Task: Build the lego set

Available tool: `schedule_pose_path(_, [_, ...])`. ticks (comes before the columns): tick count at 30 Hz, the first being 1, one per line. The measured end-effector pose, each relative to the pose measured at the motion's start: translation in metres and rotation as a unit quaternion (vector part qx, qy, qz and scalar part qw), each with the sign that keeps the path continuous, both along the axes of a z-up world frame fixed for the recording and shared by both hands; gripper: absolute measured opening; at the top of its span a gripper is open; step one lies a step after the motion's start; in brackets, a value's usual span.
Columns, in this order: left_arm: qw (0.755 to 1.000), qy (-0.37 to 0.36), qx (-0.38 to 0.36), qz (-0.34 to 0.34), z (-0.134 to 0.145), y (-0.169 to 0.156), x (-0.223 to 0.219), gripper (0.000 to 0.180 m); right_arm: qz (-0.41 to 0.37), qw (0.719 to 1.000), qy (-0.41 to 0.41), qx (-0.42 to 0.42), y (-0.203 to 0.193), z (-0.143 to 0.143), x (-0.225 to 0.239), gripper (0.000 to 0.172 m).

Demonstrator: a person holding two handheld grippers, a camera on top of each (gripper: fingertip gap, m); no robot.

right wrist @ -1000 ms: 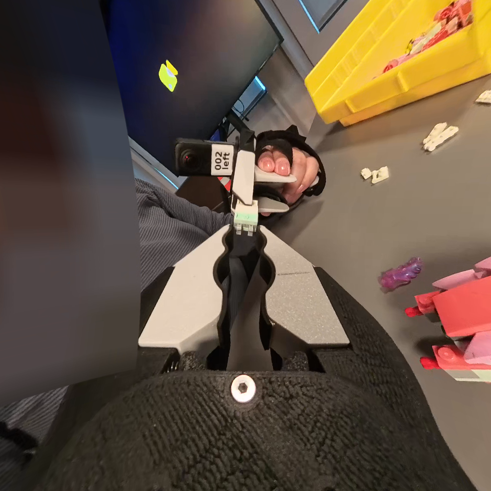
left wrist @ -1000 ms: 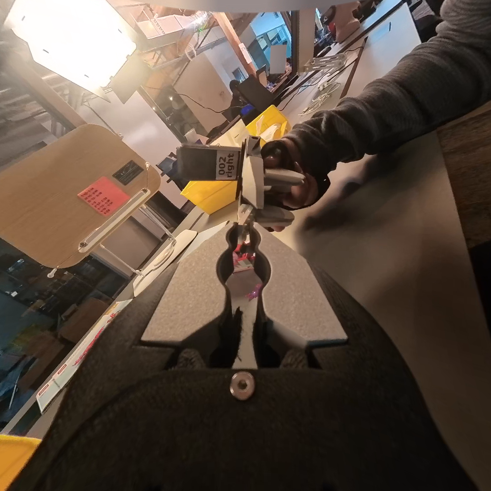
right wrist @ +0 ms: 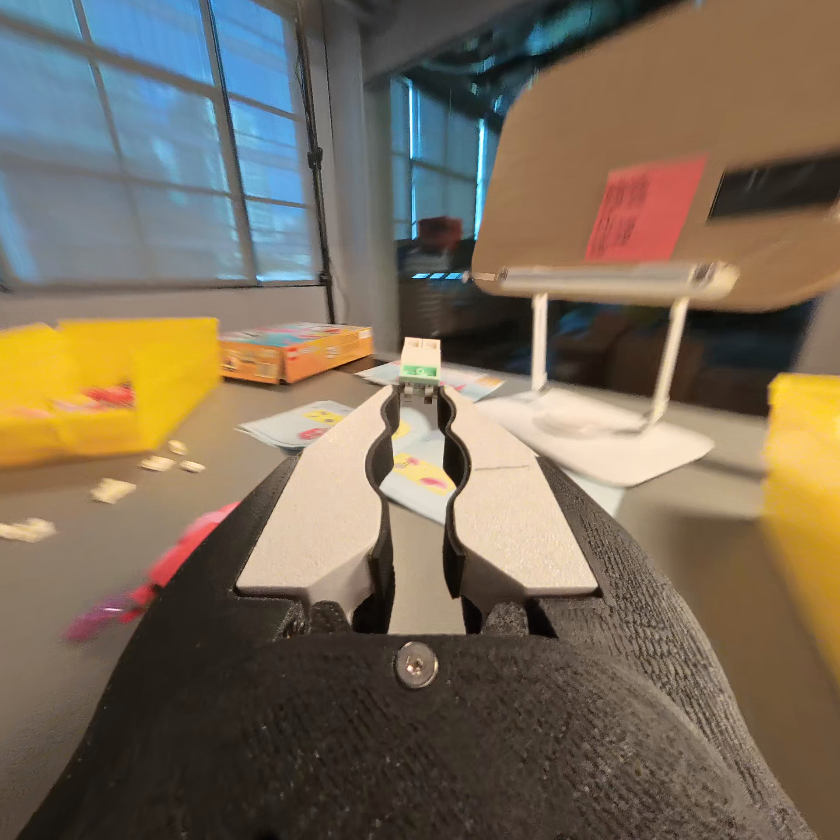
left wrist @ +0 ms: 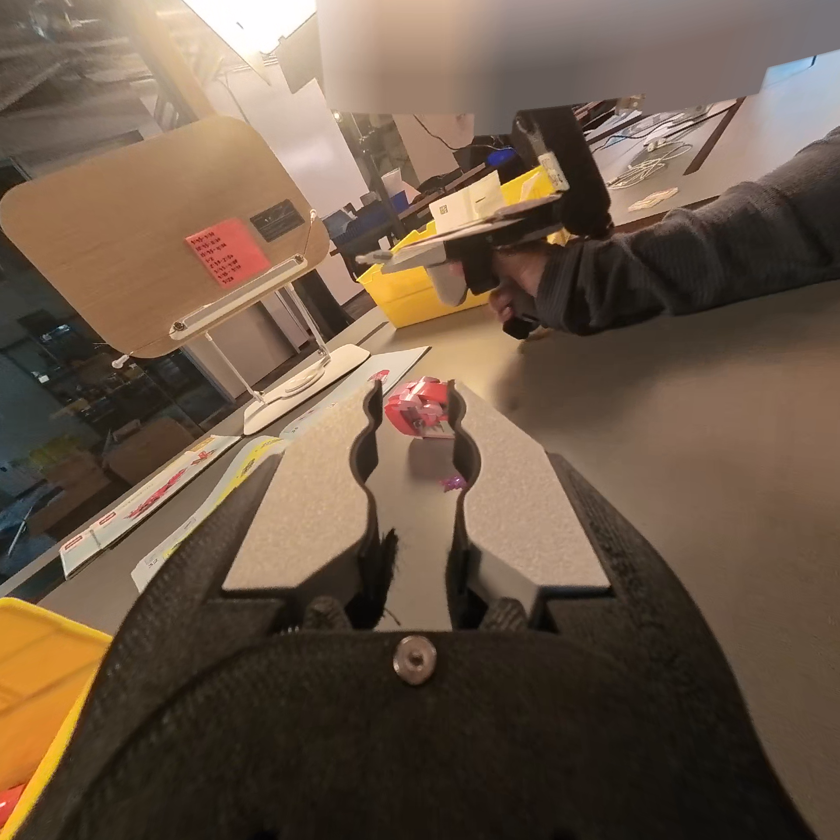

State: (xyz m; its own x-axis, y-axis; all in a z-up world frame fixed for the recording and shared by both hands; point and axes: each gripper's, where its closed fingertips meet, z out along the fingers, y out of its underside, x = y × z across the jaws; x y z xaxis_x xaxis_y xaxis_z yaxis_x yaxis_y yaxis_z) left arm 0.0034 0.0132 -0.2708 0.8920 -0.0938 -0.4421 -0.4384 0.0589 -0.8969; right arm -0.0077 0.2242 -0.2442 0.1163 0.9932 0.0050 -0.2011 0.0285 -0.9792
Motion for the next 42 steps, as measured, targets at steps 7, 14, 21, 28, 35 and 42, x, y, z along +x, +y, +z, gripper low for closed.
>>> schedule_pose_path(7, [1.0,-0.004,-0.004,0.0,-0.001,0.001,0.0,0.027,-0.009,0.998,0.007,0.067,-0.012,0.005,0.0,0.015])
schedule_pose_path(14, [1.0,-0.004,-0.008,0.0,-0.003,0.002,0.0,0.027,-0.005,0.999,0.007,0.045,-0.009,0.003,-0.001,0.015])
schedule_pose_path(21, [1.0,-0.004,-0.012,0.0,-0.004,0.003,0.0,0.027,-0.003,0.999,0.007,0.031,-0.006,0.002,-0.001,0.015])
schedule_pose_path(28, [1.0,-0.005,-0.015,-0.001,-0.005,0.004,0.0,0.027,0.001,1.0,0.002,0.028,-0.007,0.0,-0.002,0.015])
schedule_pose_path(35, [1.0,-0.005,-0.018,-0.001,-0.006,0.004,0.001,0.027,0.002,1.0,0.002,0.026,-0.007,0.0,-0.003,0.015])
schedule_pose_path(42, [0.995,-0.08,-0.044,0.045,-0.006,0.011,-0.013,0.029,-0.011,0.999,0.007,0.043,-0.005,0.002,-0.002,0.015])
